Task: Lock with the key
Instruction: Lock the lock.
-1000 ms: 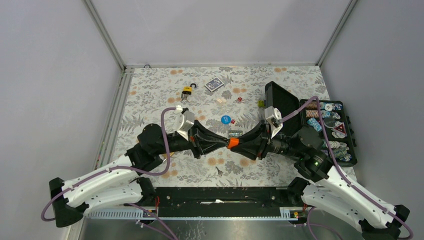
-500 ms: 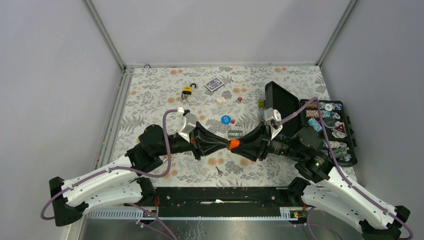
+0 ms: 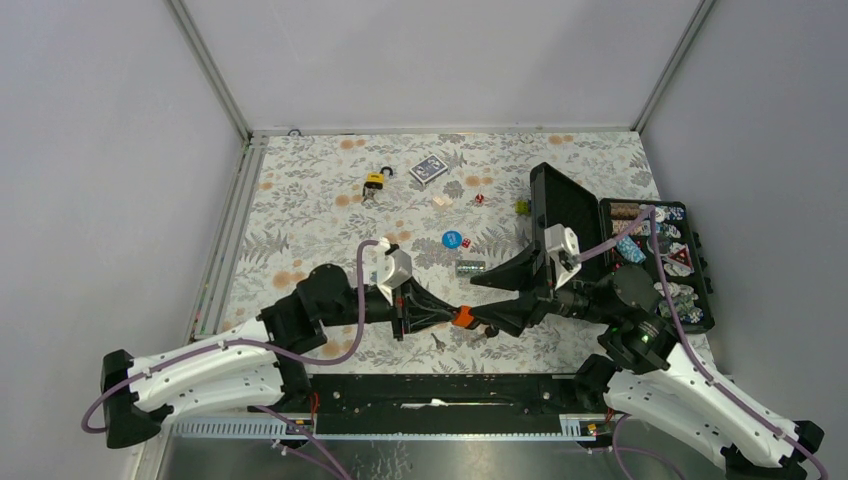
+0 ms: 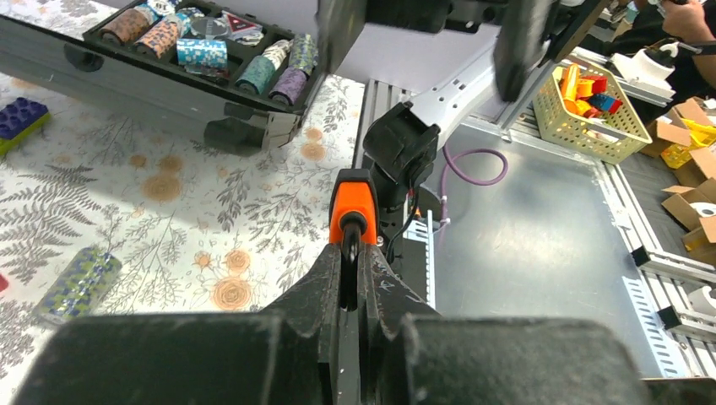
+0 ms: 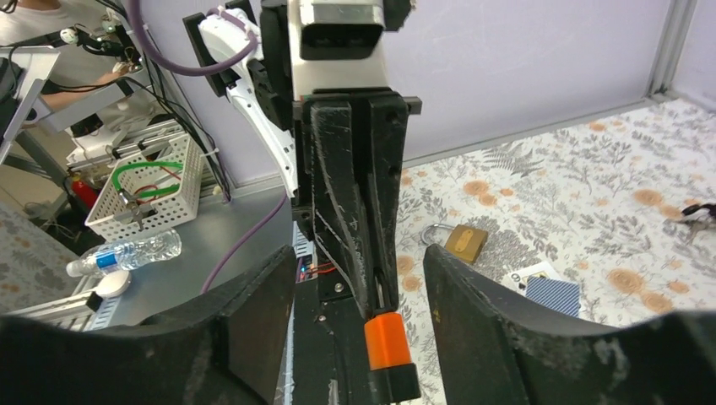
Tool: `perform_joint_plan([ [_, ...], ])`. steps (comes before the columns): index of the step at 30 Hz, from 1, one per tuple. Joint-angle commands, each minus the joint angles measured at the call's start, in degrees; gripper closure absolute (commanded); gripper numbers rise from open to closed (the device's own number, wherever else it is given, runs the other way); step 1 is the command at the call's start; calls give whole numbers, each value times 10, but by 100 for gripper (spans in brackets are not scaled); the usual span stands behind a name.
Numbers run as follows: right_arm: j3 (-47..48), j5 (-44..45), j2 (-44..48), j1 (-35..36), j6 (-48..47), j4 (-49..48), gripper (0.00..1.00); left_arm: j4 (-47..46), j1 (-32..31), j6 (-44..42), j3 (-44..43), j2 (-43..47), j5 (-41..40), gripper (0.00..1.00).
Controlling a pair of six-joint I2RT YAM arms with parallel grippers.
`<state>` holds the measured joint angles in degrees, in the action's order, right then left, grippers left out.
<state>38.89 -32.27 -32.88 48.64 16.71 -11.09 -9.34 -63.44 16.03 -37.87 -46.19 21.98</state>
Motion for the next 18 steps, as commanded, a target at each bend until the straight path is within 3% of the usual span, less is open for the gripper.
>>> perform_joint_plan([
  [1, 12, 11, 19, 3, -19, -14, 34, -43, -1, -12, -7, 39, -27, 100],
  [11, 12, -7, 34, 3, -50, 46, 37, -9, -1, -24, -18, 87, -41, 100],
  [18, 12, -26, 26, 3, -55, 50, 48, 16, 0, -37, -33, 99, -40, 100],
])
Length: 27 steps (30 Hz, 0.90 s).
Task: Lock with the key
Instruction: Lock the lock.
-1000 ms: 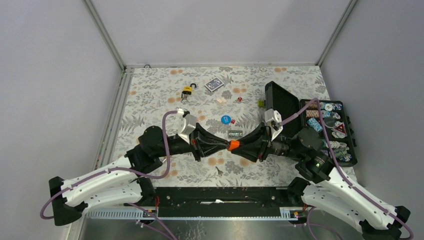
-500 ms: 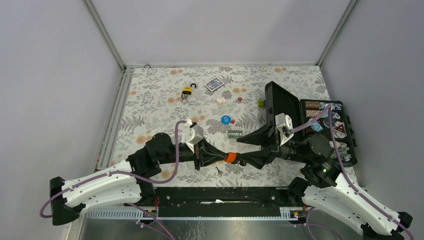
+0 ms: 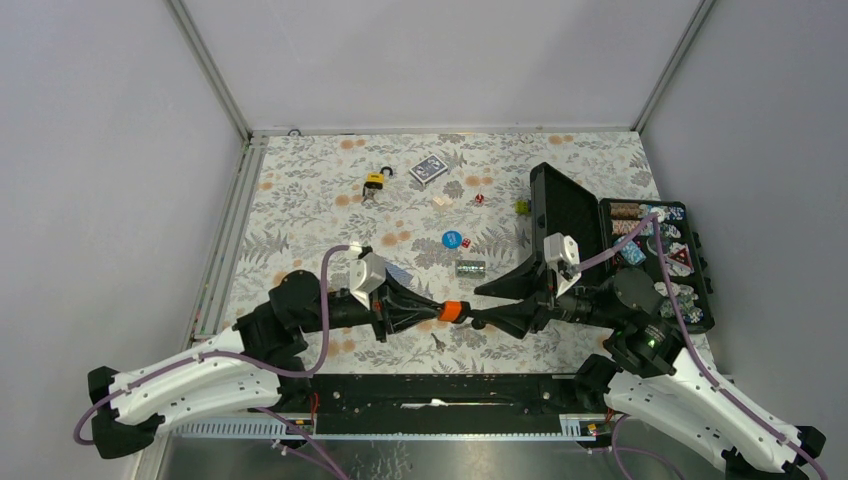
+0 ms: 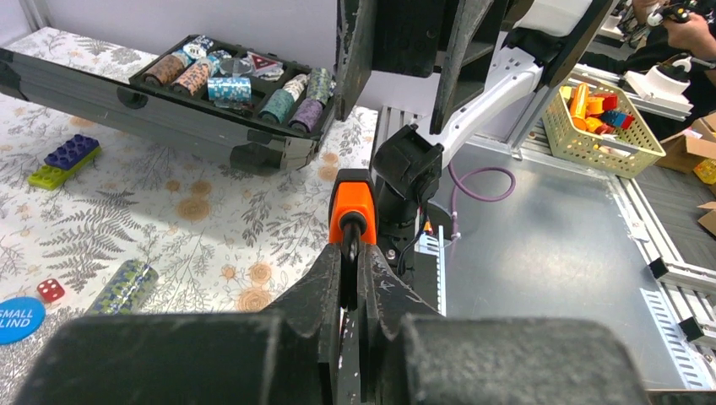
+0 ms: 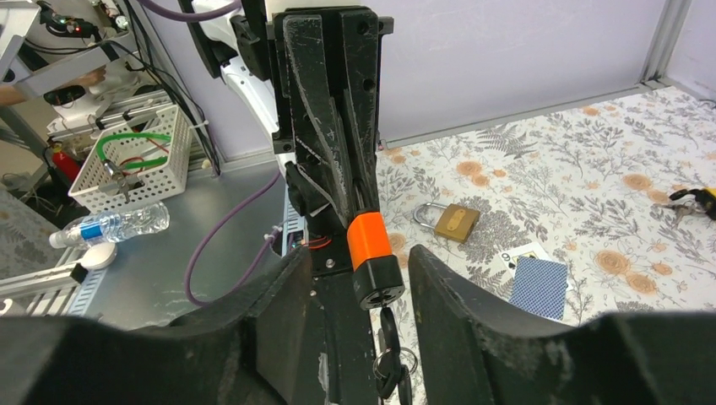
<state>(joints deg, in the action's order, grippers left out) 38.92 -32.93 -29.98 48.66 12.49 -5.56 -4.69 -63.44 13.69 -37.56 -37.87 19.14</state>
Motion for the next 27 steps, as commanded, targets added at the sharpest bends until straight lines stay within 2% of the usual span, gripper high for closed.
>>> perform_joint_plan([
  [1, 12, -19, -3, 3, -13, -4, 49, -30, 0, -15, -37, 18, -17, 100],
  [16, 18, -27, -18, 3, -29, 46, 49, -53, 0, -19, -39, 30, -1, 100],
  [27, 16, -35, -30, 3, -28, 50, 61, -72, 0, -16, -40, 35, 12, 100],
])
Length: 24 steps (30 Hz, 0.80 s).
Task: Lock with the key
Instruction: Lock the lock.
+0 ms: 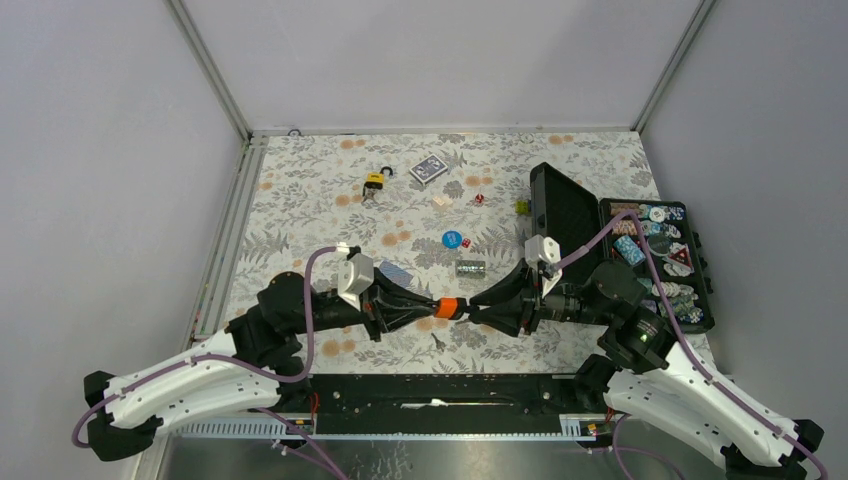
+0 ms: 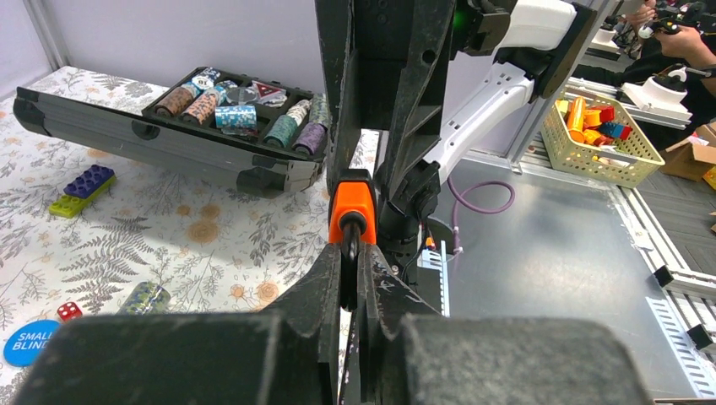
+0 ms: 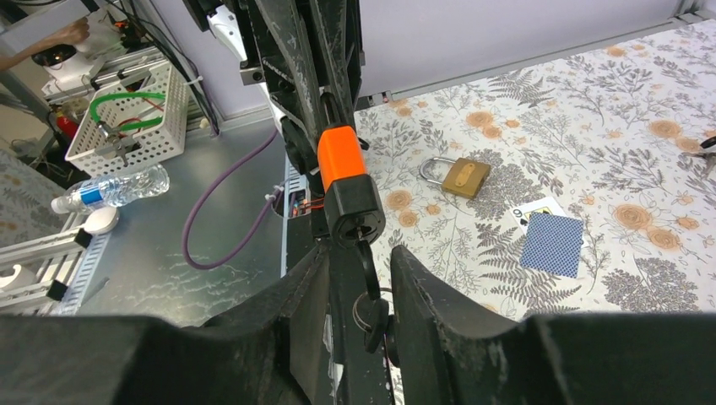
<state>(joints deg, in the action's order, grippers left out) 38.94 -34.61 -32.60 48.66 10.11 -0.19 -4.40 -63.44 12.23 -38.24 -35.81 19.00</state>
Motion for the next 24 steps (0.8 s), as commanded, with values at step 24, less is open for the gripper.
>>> perform_joint_plan([
  [24, 29, -5, -9, 3, -16, 37, 100, -58, 0, -11, -25, 41, -13, 100],
])
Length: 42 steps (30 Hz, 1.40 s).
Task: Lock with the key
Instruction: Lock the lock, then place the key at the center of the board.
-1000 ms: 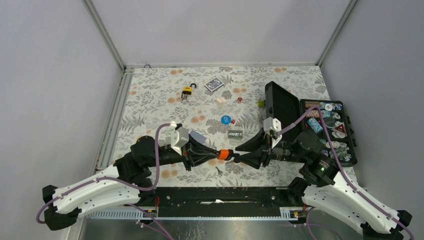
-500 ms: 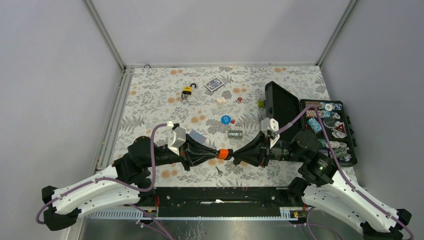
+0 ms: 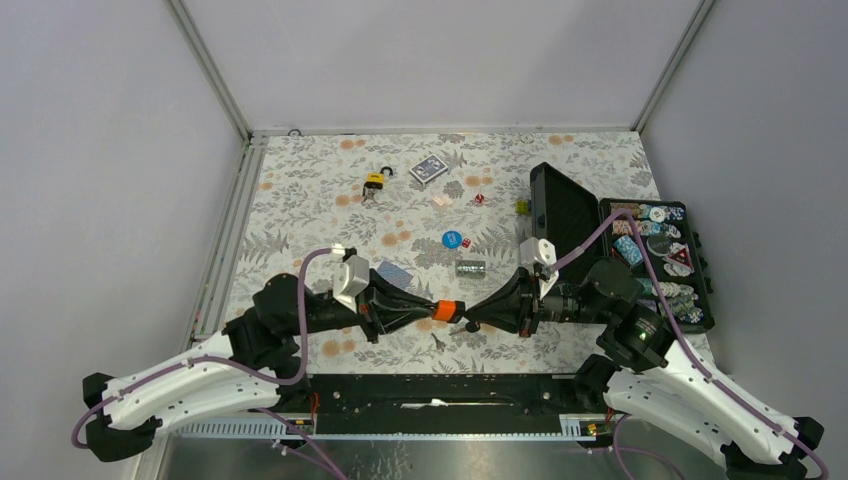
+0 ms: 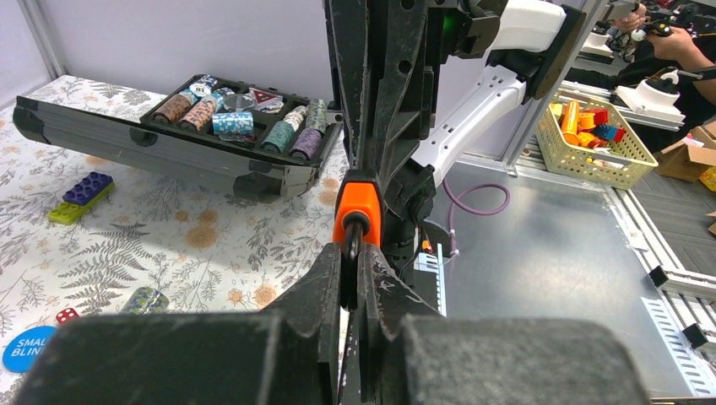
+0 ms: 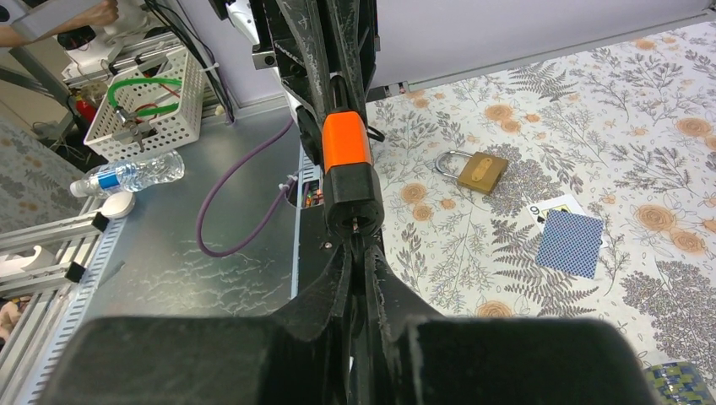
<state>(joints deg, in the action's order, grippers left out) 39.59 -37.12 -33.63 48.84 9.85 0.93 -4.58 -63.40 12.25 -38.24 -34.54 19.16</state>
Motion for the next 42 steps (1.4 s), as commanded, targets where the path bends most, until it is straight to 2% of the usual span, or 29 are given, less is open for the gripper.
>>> perform_joint_plan([
  [1, 23, 23, 2, 1, -17, 27, 100, -48, -1, -16, -26, 32, -18, 100],
  [12, 24, 36, 11, 1, -32, 39, 100, 52, -1, -70, -56, 84, -85, 100],
  [15, 23, 46, 4, 1, -29, 38, 100, 79, -1, -70, -60, 92, -129, 100],
  [18, 11, 82, -11, 1, -18, 23, 95, 100, -1, -35, -53, 91, -256, 100],
  [22, -34, 176, -44, 1, 32, -30, 100, 128, 0, 27, -24, 81, -445, 100],
  [26, -73, 218, -107, 1, 103, -49, 100, 173, 9, 104, 5, 59, -553, 100],
  [32, -163, 154, -220, 2, 244, -156, 100, 198, 50, 204, 64, 30, -549, 100],
  [37, -210, 155, -258, 6, 277, -207, 100, 236, 106, 283, 96, 10, -531, 100],
  [42, -231, 138, -257, 7, 268, -229, 78, 258, 125, 321, 128, 8, -551, 100],
])
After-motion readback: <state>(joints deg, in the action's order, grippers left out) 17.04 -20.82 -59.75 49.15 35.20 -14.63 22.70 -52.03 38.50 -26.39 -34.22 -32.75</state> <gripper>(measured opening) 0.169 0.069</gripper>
